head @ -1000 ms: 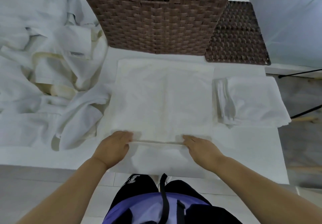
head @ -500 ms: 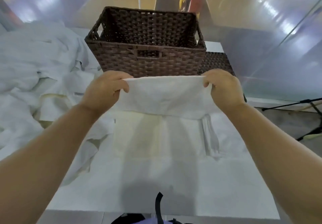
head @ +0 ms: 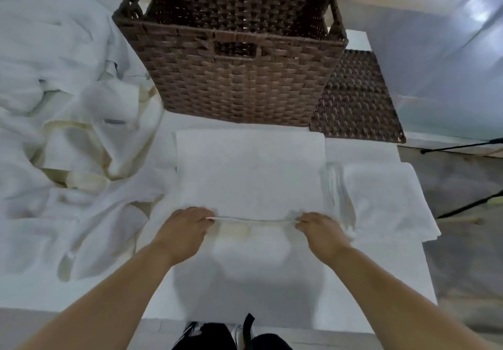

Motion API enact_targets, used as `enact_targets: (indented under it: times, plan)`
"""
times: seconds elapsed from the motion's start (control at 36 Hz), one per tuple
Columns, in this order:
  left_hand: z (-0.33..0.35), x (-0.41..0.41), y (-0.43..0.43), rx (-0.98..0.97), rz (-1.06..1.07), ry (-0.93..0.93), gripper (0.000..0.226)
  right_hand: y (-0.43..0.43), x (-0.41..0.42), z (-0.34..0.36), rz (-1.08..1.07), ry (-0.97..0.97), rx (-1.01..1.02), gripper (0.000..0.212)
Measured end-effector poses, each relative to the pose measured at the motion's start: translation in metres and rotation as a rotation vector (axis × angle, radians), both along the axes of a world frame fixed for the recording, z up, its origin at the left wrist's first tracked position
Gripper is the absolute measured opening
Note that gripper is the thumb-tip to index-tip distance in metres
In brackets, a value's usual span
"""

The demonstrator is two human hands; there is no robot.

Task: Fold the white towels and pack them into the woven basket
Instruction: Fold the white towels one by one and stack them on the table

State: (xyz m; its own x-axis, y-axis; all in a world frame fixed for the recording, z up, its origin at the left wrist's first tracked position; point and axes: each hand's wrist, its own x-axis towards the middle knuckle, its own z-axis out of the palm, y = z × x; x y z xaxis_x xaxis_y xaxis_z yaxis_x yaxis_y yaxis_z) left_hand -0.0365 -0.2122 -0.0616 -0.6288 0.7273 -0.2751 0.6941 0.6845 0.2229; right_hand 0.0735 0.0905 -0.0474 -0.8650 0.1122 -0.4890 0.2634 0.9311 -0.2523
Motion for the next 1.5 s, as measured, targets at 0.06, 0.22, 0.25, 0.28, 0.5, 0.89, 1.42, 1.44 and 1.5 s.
enact_targets:
  times: [0.06,0.22,0.25,0.28,0.5,0.89,1.42,1.44,1.5]
  plan:
    - [0.002,0.004,-0.002,0.058,-0.029,0.052,0.043,-0.002,0.008,-0.006,0.087,0.042,0.045,0.04]
    - [-0.006,0.012,0.0,0.135,-0.068,0.224,0.026,-0.008,0.019,-0.017,0.126,0.092,0.092,0.037]
    - [-0.007,0.013,0.001,0.166,-0.076,0.258,0.021,-0.008,0.02,-0.018,0.116,0.093,0.09,0.04]
    - [-0.007,0.013,0.002,0.168,-0.087,0.27,0.029,-0.009,0.021,-0.019,0.109,0.091,0.088,0.042]
    - [-0.009,0.015,0.005,0.115,-0.048,0.295,0.036,-0.018,0.023,-0.026,0.091,0.106,0.138,0.051]
    - [-0.002,0.015,0.009,0.11,-0.015,0.119,0.081,-0.018,0.025,-0.032,0.11,0.146,0.161,0.051]
    - [0.039,-0.001,-0.02,0.234,0.204,-0.01,0.024,-0.001,0.001,0.016,0.082,0.255,0.126,0.029]
    - [0.046,-0.004,-0.019,0.224,0.196,0.011,0.024,0.001,-0.005,0.026,0.085,0.256,0.135,0.029]
    - [0.062,-0.013,-0.019,0.205,0.194,0.051,0.022,0.006,-0.018,0.047,0.092,0.266,0.146,0.029]
